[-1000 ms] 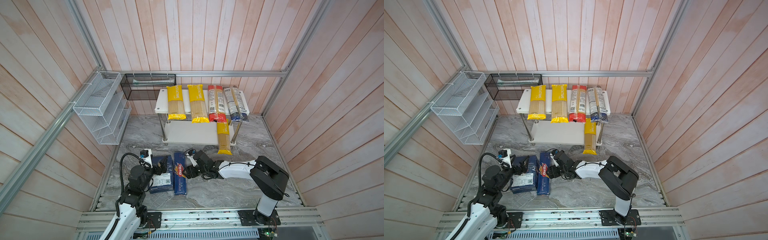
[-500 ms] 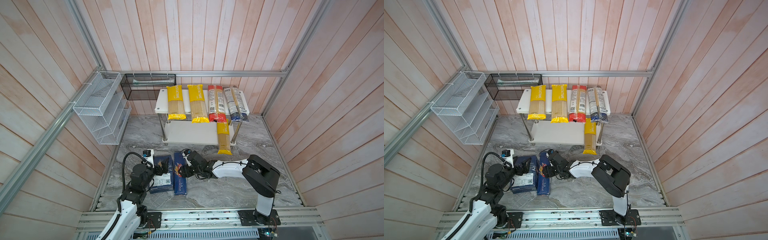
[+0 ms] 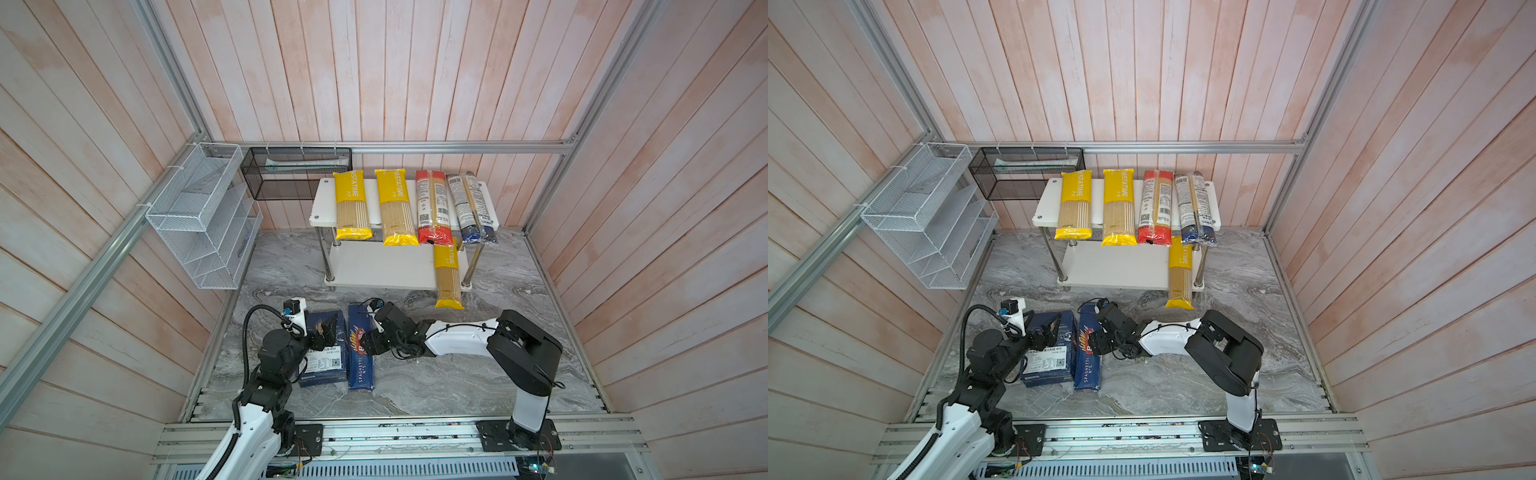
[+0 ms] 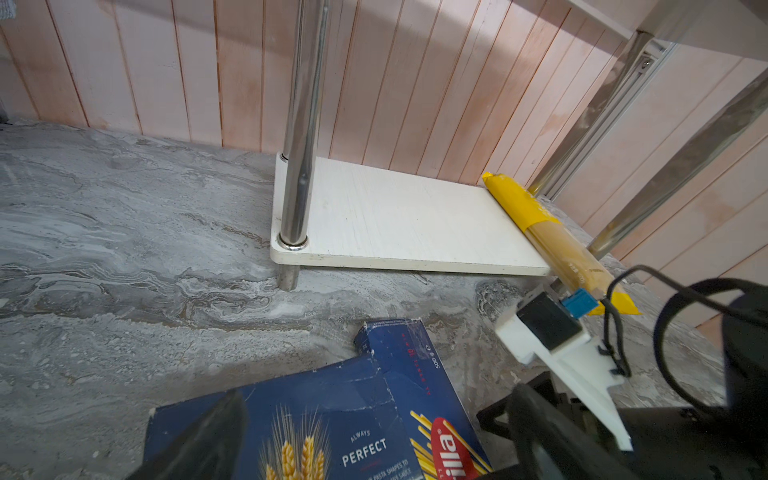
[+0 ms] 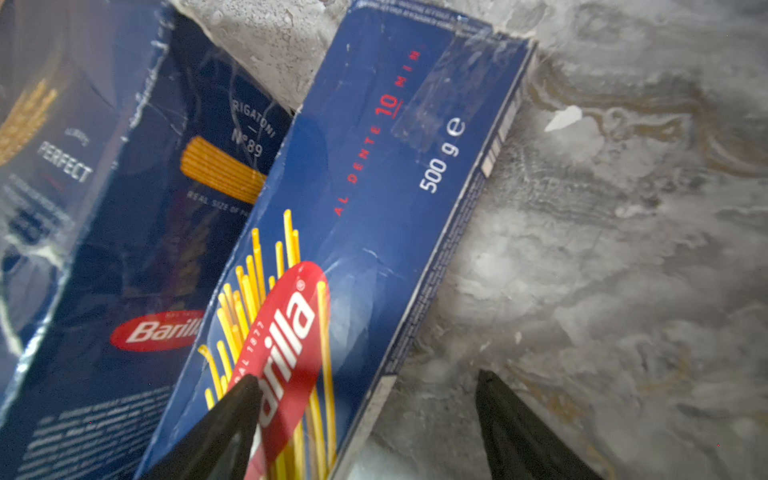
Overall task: Place and organize the pasta boxes and bags onto the shelf
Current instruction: 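Lower the right gripper over the Barilla Spaghetti N°5 box and close on it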
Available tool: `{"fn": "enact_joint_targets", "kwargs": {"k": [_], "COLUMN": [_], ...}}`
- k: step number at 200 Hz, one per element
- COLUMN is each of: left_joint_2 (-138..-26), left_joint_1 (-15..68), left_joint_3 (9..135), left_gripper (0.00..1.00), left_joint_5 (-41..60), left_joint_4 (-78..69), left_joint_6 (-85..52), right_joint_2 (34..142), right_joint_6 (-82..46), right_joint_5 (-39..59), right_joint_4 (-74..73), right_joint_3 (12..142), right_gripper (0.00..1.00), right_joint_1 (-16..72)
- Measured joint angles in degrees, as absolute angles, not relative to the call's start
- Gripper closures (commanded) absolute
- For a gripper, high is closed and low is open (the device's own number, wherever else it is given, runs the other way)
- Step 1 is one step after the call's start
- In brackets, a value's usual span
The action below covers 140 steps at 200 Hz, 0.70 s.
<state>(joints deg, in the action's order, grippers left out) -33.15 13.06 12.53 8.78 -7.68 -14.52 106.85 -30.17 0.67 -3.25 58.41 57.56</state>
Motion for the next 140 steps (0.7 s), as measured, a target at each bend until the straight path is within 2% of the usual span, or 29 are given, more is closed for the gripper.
{"fn": "enact_joint_targets", "kwargs": {"k": [70, 140], "left_joint_2": [-34.9, -32.7], "left_joint_1": [13.1, 13.1], "left_joint_3": [12.5, 12.5], "left_gripper": [0.00, 0.00], "left_joint_5": [8.8, 8.7], "left_joint_4": [-7.7, -7.7], "left_joint_6": [-14.5, -14.5], "right_joint_2": [100.1, 101.6], "right_joint_6": [-30.3, -33.1], "right_joint_5": [-1.7, -1.2], "right_joint_4": [3.6, 4.6], "right_joint_3": [55.5, 60.4], "right_gripper": [0.17, 0.16], "right_joint_1": [55.2, 66.9]}}
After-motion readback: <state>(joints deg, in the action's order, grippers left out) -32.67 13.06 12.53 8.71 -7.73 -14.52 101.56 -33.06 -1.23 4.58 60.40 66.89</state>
